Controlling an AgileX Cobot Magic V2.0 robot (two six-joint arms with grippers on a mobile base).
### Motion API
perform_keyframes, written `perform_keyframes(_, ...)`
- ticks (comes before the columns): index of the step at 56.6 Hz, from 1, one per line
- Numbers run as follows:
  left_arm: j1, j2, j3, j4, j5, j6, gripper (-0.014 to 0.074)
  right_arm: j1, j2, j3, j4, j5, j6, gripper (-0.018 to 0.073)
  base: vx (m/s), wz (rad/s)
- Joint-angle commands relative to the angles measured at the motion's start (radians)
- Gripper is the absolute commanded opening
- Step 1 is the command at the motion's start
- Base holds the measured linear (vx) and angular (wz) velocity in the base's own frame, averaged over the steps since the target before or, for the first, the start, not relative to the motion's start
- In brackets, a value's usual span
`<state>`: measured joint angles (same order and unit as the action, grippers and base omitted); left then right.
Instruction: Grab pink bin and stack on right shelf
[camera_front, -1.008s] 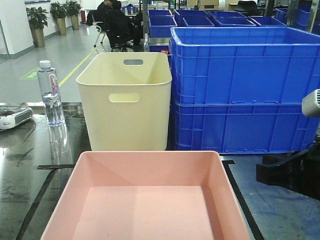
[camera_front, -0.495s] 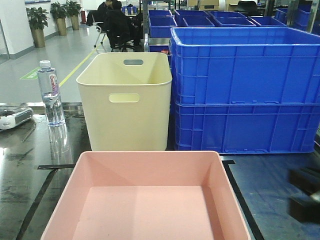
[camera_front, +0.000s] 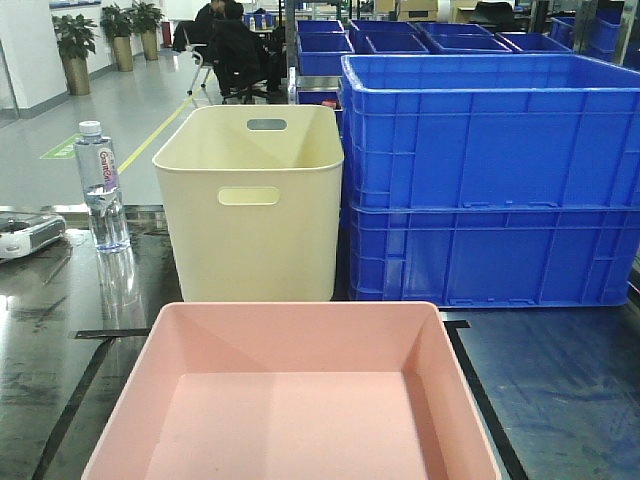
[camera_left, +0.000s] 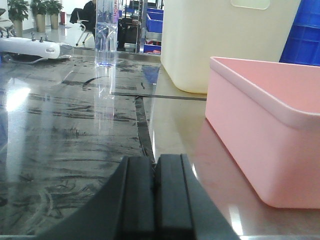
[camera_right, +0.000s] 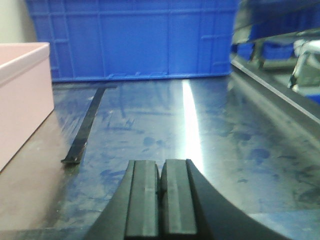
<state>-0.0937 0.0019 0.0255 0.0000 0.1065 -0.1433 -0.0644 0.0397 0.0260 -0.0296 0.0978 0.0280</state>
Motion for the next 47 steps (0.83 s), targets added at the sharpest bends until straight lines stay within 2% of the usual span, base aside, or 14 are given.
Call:
perform_keyframes(1,0.002,0.021,0.01,0.0,-0.083,-0.01,-0.0008,-0.007,-0.076,0.002,-0.017,-0.006,-0.01,0.0033,0.0,0.0)
perform_keyframes(15,0.002,0.02,0.01,0.0,-0.083,-0.01,-0.0008,0.002,-0.029,0.006,-0.016,0.063,-0.005,0.0033,0.0,0.0)
perform_keyframes(47,0.002,0.02,0.01,0.0,-0.083,-0.009,-0.0008,0.002,-0.029,0.006,-0.016,0.063,-0.006,0.0033,0.0,0.0)
